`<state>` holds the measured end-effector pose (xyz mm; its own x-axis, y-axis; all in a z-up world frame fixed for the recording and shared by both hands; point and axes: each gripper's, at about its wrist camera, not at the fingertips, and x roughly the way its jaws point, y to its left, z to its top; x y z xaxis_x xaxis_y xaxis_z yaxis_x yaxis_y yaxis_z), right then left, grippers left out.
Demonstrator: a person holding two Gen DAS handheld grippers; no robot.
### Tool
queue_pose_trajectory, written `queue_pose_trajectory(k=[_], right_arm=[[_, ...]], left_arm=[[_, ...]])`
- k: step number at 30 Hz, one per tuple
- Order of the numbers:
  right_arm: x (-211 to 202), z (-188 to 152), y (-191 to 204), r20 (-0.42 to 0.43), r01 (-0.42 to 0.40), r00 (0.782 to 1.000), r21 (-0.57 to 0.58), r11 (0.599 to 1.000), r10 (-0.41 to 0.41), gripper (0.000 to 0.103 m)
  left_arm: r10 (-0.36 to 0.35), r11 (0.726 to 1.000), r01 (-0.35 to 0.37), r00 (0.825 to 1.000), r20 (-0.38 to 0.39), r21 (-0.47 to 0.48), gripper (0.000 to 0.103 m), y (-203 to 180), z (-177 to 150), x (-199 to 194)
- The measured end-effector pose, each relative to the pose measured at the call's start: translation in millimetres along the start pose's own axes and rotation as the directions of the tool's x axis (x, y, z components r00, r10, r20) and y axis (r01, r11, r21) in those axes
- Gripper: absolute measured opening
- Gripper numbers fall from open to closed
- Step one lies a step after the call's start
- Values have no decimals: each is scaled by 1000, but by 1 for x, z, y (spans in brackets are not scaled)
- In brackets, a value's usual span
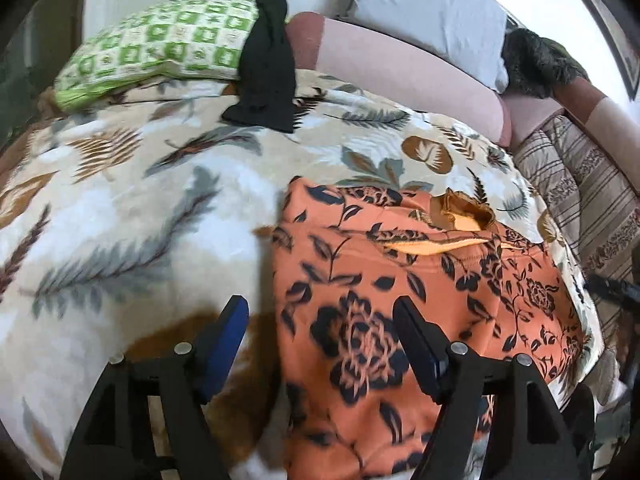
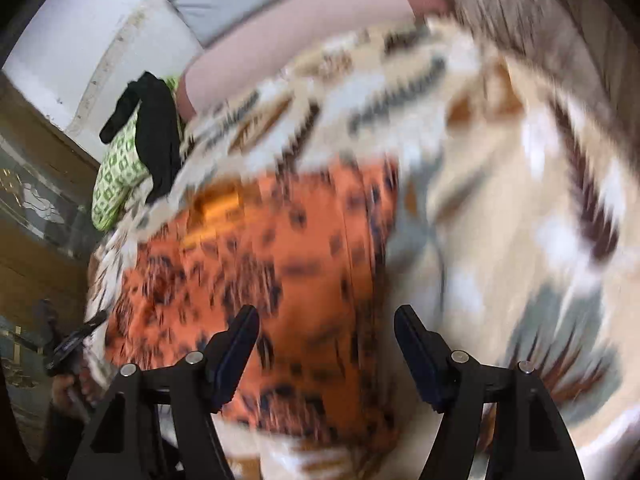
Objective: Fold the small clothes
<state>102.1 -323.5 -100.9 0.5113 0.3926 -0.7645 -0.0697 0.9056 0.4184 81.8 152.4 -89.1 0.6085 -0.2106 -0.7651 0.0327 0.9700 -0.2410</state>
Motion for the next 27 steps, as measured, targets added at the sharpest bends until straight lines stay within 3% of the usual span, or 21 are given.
queue_pose_trajectory(k=[2,6,9,11,13,14,18,25,27], right_arm=[[16,20,12,20,21,1000,-56,998,-20,73],[54,41,17,-28,98,994,-127,987,-102,73],[63,39,11,-47,91,994,-109,990,-96,73],[65,37,10,-43,79,996,-97,992,-83,73],[63,36,8,-40,69,997,-94,993,-73,73],[62,36,8,-38,67,997,-92,994,-71,73],[50,44,3,-10,62,998,-86,994,-63,73],[64,53,5,-10,95,995,-133,986,-98,73],[80,53,10,-38,122,991,-174,977,-130,64]], left_arm=[[3,1000,-3,1000,-30,-9,75,1,2,13],[1,1000,-2,999,-38,-9,75,5,8,27],[-4,1000,4,1000,-30,0,75,4,18,34],[5,1000,-5,998,-70,0,74,6,24,48],[1,1000,-3,994,-113,-19,63,11,24,56],[-7,1000,4,993,-118,-25,51,12,24,56],[4,999,-7,996,-94,-31,21,17,22,54],[13,1000,-12,996,-88,12,12,10,25,51],[19,1000,-17,996,-90,16,9,9,26,52]])
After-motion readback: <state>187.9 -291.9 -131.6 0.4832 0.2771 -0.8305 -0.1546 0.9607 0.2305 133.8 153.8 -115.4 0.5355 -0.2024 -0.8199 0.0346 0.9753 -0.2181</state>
